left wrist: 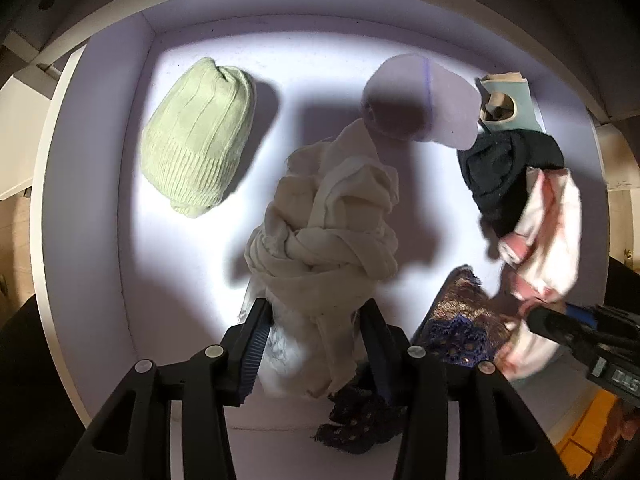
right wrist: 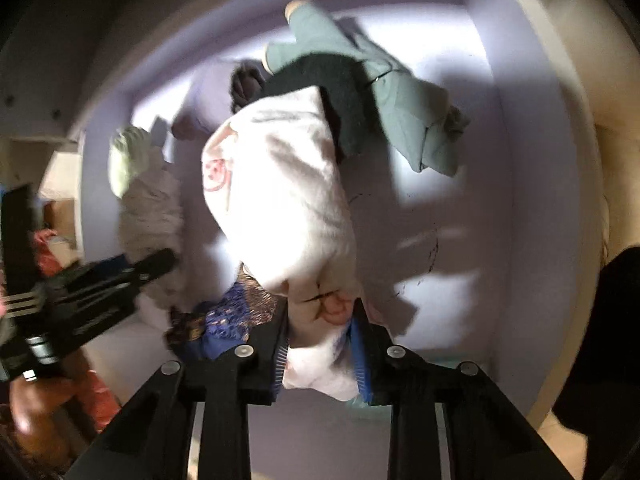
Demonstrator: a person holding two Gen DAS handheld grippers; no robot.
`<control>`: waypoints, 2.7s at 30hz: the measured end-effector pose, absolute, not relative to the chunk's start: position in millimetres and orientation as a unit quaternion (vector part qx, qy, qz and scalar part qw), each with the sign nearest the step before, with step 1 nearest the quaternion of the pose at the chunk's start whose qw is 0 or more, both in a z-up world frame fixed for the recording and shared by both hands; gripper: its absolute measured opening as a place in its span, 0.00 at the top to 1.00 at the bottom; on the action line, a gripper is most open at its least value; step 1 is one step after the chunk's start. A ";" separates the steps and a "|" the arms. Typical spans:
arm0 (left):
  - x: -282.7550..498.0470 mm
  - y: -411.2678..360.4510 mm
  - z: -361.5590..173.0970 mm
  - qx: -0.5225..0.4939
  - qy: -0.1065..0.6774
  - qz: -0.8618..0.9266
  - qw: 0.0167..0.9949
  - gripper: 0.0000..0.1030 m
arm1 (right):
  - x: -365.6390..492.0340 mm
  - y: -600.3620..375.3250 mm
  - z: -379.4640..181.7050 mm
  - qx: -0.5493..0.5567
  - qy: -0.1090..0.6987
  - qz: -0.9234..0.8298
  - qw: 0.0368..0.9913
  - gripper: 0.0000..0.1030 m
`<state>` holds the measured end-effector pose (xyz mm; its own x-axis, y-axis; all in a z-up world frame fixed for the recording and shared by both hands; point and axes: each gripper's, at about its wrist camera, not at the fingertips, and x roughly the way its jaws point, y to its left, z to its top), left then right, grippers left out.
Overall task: Organize soft objects
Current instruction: 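Grasp the cream scarf with the left gripper while the right gripper lifts the pink garment, then carry the pink strawberry-print garment with the right gripper into the gold tray, then open the right gripper to release the pink garment in the tray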
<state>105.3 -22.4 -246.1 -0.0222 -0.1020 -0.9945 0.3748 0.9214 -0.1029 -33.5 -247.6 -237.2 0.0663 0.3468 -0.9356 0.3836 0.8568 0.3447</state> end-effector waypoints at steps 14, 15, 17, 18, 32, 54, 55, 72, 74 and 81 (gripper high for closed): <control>97.9 -18.7 -258.4 0.098 0.705 -0.167 0.682 0.53 | -65.9 -266.5 -145.1 0.372 0.635 0.034 0.676 0.73; 98.7 -16.8 -257.5 0.098 0.704 -0.168 0.683 0.53 | -67.9 -264.6 -138.0 0.372 0.633 0.039 0.678 0.73; 100.3 -15.9 -256.5 0.099 0.701 -0.169 0.685 0.53 | -71.2 -261.3 -120.0 0.368 0.626 0.047 0.686 0.73; 97.0 -17.4 -258.3 0.101 0.700 -0.170 0.686 0.53 | -73.3 -261.5 -105.5 0.366 0.619 0.051 0.693 0.73; 81.0 -27.2 -259.8 0.130 0.690 -0.178 0.689 0.53 | -21.1 -254.9 66.0 0.321 0.522 0.093 0.785 0.73; 87.2 -20.4 -278.7 0.100 0.699 -0.177 0.685 0.53 | 258.1 -248.3 61.4 0.272 0.545 -0.013 0.793 0.73; 87.6 -19.6 -276.9 0.102 0.699 -0.177 0.685 0.53 | 262.0 -248.9 56.8 0.271 0.547 -0.017 0.792 0.73; 90.2 -15.7 -279.4 0.084 0.701 -0.170 0.687 0.53 | 245.8 -286.8 71.5 0.287 0.486 -0.043 0.824 0.52; 89.9 -16.2 -279.0 0.083 0.702 -0.169 0.687 0.53 | 233.0 -286.1 79.4 0.275 0.480 -0.031 0.833 0.51; 91.2 -13.4 -282.3 0.080 0.702 -0.167 0.688 0.53 | 165.1 -277.3 109.8 0.229 0.447 0.033 0.864 0.45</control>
